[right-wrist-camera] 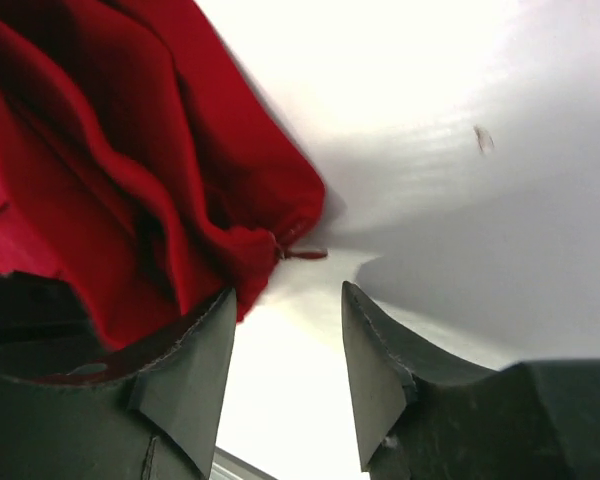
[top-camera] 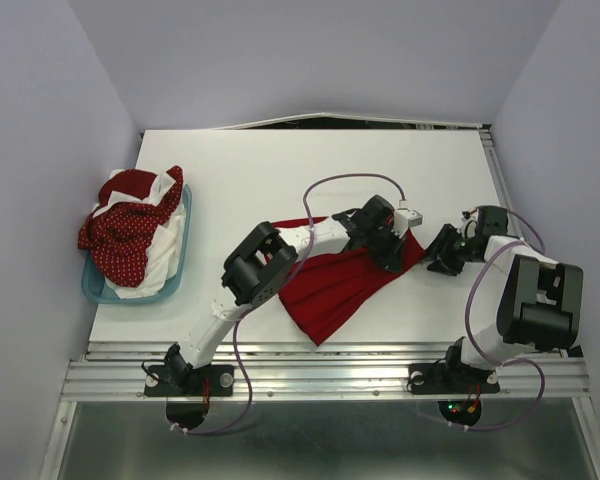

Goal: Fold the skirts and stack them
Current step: Fold the skirt

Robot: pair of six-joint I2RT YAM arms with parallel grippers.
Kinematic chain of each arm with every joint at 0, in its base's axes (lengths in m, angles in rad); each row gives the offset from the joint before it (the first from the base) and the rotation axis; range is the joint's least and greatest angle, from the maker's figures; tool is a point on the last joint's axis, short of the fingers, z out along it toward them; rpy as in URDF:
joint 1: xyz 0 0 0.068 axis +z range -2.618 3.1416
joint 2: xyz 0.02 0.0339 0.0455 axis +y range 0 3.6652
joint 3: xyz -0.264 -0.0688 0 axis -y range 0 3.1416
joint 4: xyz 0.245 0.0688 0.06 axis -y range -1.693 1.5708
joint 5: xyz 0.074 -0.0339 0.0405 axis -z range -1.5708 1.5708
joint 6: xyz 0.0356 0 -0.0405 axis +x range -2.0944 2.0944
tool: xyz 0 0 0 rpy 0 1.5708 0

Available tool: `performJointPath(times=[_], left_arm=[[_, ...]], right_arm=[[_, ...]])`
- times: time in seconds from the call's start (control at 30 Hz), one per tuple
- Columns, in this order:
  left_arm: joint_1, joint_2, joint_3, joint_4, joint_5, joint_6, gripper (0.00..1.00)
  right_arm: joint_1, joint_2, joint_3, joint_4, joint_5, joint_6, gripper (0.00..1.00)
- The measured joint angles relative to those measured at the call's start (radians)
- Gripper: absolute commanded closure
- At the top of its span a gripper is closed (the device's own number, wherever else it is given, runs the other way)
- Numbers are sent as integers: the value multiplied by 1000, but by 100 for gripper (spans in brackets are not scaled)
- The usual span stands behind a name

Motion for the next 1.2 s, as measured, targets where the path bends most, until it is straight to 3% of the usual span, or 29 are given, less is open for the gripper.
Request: performJointPath(times=[0.03,0.07,0.17,0.3,0.47,0.6,0.83,1.07,1.2], left_arm=[[2,0,0,2,3,0,100],[3,0,-2,4,6,0,100],[4,0,-4,7,13,0,100],[5,-1,-18,28,21,1,94],[9,-24,-70,75,27,3,85],[9,-50,-117,93,28,4,83],[11,-69,-151,114,34,3,79],[14,-145,-243,132,33,27,49],[38,-290,-350,114,43,55,48]], right_arm=[[0,-3,3,-6,2,-1,57],[-1,-10,5,-19,6,-17,64],[-1,-43,17,-58,8,-62,74],[-3,-59,89,-126,-31,-116,74],[-5,-112,118,-107,-164,-69,73],[-5,-91,95,4,-253,12,75],[-5,98,5,201,-285,126,77],[-4,209,2,304,-261,143,78],[-4,209,1,326,-246,137,78]])
